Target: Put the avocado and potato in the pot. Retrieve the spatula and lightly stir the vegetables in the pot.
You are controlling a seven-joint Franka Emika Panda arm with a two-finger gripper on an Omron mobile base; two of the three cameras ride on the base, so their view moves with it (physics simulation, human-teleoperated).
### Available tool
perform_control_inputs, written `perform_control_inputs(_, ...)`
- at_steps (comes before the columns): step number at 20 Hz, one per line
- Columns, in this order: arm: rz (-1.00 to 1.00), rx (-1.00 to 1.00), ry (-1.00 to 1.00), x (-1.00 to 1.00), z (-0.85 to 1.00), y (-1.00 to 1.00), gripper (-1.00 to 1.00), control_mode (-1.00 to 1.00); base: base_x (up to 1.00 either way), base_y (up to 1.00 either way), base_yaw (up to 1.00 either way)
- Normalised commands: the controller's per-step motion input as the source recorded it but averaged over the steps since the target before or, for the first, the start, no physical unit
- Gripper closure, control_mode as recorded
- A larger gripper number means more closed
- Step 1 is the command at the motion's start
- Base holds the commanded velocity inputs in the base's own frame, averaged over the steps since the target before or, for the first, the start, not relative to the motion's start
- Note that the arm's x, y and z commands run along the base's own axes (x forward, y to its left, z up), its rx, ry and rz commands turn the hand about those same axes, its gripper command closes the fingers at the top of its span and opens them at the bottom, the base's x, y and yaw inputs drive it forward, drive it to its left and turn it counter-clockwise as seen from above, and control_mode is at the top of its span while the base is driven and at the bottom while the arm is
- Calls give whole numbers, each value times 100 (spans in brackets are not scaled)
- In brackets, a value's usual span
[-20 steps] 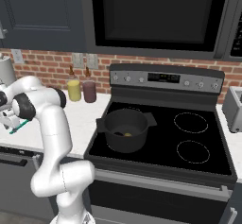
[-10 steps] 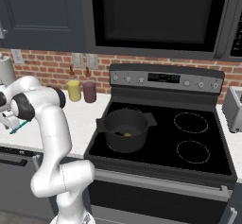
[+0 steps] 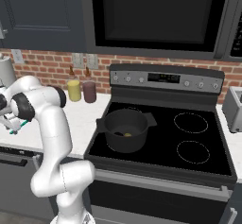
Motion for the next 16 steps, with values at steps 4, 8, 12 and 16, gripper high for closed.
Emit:
perform_control_inputs(4, 3, 1, -12, 0, -98, -46, 100, -100, 0, 0, 0)
perform_control_inputs(8, 8, 0, -4, 1, -99, -52, 100, -100, 0, 0, 0)
perform_control_inputs(12, 7, 4, 0, 0, -84, -51, 100, -100, 0, 0, 0)
perform_control_inputs(16, 2, 8, 4, 0, -41, -13, 100, -100, 0, 0, 0)
